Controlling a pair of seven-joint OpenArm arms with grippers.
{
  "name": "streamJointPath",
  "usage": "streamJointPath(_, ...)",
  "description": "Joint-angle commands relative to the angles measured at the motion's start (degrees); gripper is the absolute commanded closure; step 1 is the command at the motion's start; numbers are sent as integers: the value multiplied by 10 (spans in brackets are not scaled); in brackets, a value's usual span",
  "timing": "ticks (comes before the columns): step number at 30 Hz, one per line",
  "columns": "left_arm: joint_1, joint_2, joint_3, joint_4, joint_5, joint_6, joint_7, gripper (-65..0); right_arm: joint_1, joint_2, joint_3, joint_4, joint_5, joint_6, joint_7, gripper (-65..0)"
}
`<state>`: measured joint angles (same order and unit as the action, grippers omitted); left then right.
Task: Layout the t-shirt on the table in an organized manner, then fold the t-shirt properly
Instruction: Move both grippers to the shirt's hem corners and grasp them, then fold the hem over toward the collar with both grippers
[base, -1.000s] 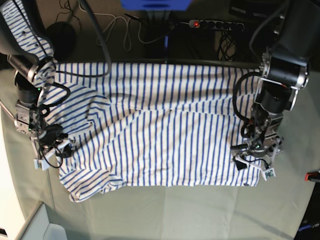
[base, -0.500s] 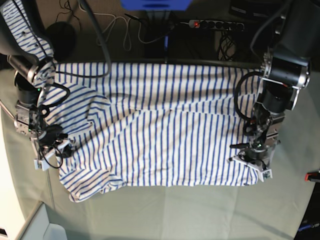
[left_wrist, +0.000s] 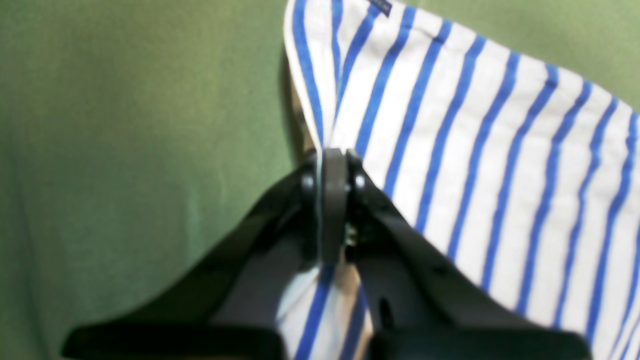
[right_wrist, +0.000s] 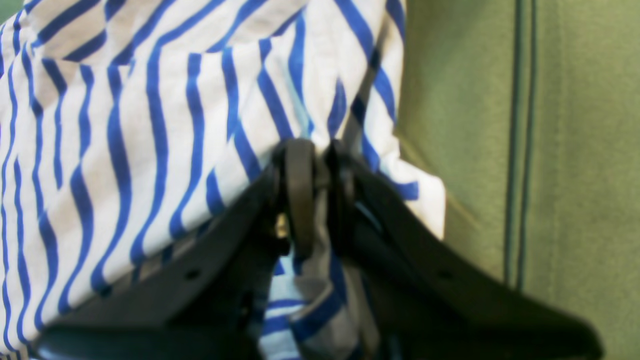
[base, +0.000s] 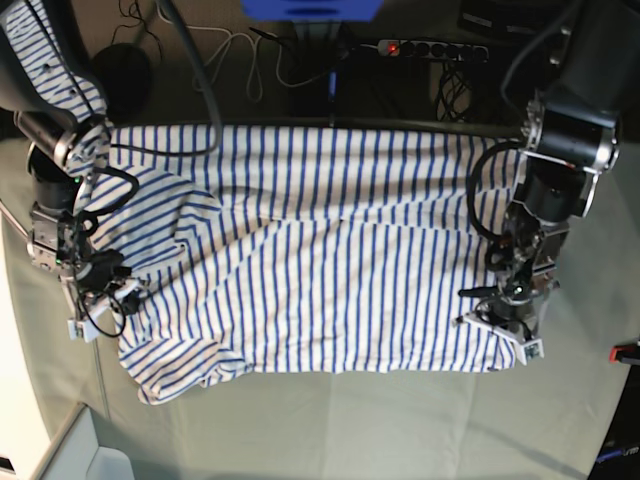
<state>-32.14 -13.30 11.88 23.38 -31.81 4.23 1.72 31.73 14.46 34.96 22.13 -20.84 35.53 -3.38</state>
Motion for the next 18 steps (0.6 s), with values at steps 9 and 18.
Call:
streamJointPath(9, 67, -35, -2, 184, -1, 45, -12, -2, -12, -7, 5, 116, 7, -1, 9, -10)
streamJointPath(18, 128, -42, -43, 277, -1, 57, -12, -2, -89, -32, 5, 247, 30, 0, 5, -9)
